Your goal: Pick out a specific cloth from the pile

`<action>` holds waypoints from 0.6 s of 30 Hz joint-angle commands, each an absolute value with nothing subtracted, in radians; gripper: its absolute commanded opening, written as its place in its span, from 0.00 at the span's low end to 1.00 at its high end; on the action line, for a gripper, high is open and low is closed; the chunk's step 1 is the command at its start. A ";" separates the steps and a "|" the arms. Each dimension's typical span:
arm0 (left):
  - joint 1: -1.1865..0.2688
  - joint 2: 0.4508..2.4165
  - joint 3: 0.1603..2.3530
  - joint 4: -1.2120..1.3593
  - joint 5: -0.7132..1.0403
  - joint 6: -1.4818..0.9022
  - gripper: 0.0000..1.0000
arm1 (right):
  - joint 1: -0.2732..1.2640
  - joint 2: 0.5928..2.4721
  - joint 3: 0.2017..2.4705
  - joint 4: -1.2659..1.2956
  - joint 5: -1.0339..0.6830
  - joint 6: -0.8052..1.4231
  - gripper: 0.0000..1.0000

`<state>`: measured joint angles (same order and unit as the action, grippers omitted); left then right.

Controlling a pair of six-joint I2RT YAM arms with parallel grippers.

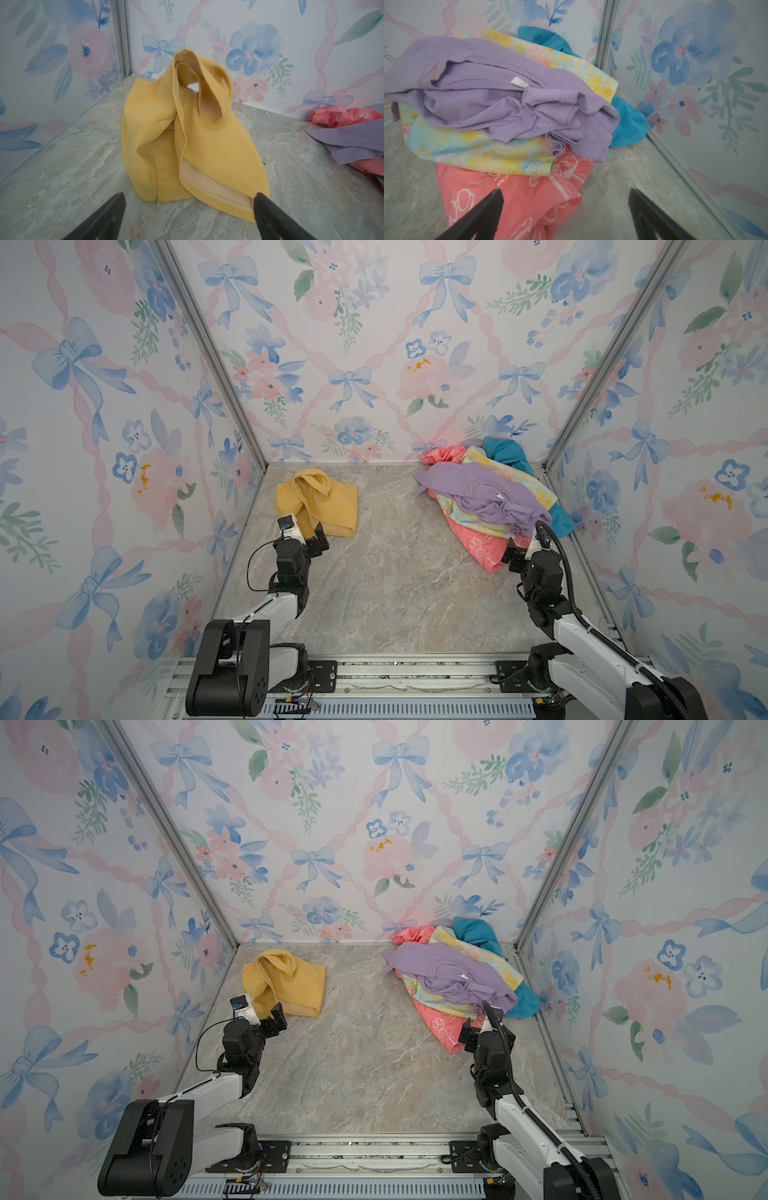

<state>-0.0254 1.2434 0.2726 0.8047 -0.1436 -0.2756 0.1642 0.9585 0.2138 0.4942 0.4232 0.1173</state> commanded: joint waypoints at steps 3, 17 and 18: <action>-0.049 1.313 0.213 0.997 -0.127 -0.194 0.98 | 0.156 1.084 0.185 0.761 0.437 0.081 0.97; 0.046 1.336 0.183 1.113 -0.103 -0.201 0.98 | 0.146 1.291 0.245 0.920 0.433 0.028 0.97; 0.053 1.344 0.180 1.134 -0.100 -0.197 0.98 | 0.146 1.297 0.252 0.915 0.433 0.022 0.97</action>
